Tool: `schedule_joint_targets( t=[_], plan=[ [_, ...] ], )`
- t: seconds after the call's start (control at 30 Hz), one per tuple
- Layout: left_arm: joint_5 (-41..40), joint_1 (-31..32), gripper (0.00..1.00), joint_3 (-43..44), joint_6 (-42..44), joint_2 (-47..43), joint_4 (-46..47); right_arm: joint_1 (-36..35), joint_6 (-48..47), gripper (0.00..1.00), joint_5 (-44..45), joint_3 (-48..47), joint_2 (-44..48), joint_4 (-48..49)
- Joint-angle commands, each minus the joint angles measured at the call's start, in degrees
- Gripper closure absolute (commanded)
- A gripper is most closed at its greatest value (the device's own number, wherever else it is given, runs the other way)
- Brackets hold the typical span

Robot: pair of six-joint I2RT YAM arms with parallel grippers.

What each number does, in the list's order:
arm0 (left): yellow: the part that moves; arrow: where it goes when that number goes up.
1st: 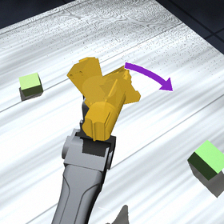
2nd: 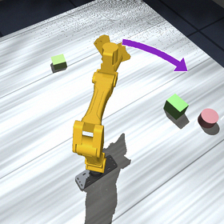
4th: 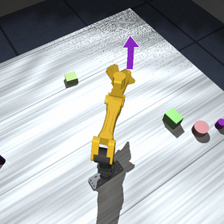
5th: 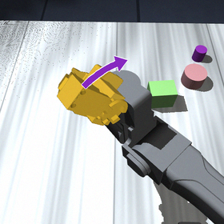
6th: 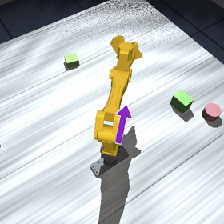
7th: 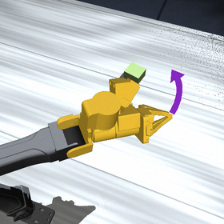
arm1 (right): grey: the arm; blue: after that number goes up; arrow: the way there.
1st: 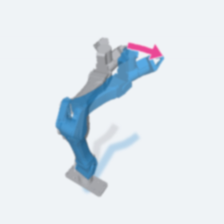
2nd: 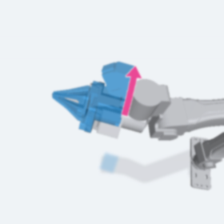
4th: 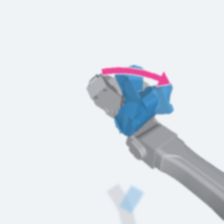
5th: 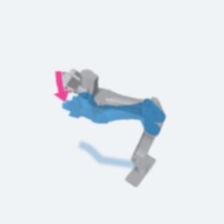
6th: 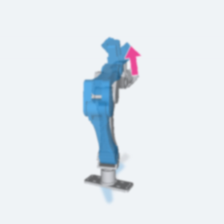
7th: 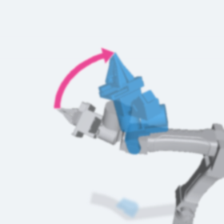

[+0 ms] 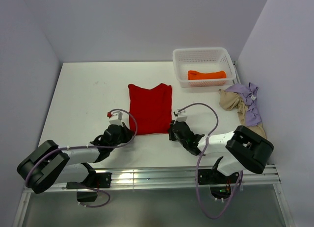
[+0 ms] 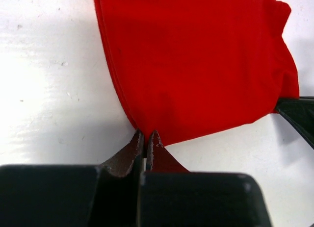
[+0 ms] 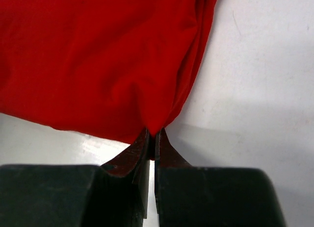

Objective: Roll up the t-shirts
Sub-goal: Fold the tshirt

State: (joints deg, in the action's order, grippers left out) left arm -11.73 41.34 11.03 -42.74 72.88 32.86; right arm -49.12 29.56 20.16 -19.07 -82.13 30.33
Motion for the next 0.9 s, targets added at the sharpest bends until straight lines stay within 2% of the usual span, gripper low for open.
schedule_joint_targets(
  t=[0.0,0.07,0.2,0.3,0.5,0.63,0.87],
  plan=[
    [1.4,0.2,1.00,1.6,-2.3,-4.2,-7.4,-2.1,4.1,1.00,0.8,-0.9,3.5,-7.7],
    [0.7,0.2,1.00,2.9,-2.7,-6.8,-13.7,-2.7,6.2,1.00,0.8,-1.1,5.9,-12.7],
    [3.4,0.1,1.00,4.3,-4.8,-9.2,-18.9,-2.6,9.4,1.00,-1.3,-2.5,9.7,-23.4],
    [4.8,0.1,1.00,5.1,-6.2,-11.2,-23.2,-2.7,11.5,1.00,-4.0,-2.2,13.9,-27.2],
    [8.2,0.2,1.00,3.8,-9.0,-17.1,-26.0,-2.7,14.4,1.00,-9.1,-1.6,21.6,-35.8],
    [8.6,0.2,1.00,3.6,-9.9,-20.0,-28.6,-2.7,14.8,1.00,-9.8,-5.1,20.8,-41.4],
    [8.2,1.0,1.00,-0.4,-13.2,-24.0,-27.9,-2.6,13.4,1.00,-7.4,-10.2,12.1,-40.5]
  ],
)
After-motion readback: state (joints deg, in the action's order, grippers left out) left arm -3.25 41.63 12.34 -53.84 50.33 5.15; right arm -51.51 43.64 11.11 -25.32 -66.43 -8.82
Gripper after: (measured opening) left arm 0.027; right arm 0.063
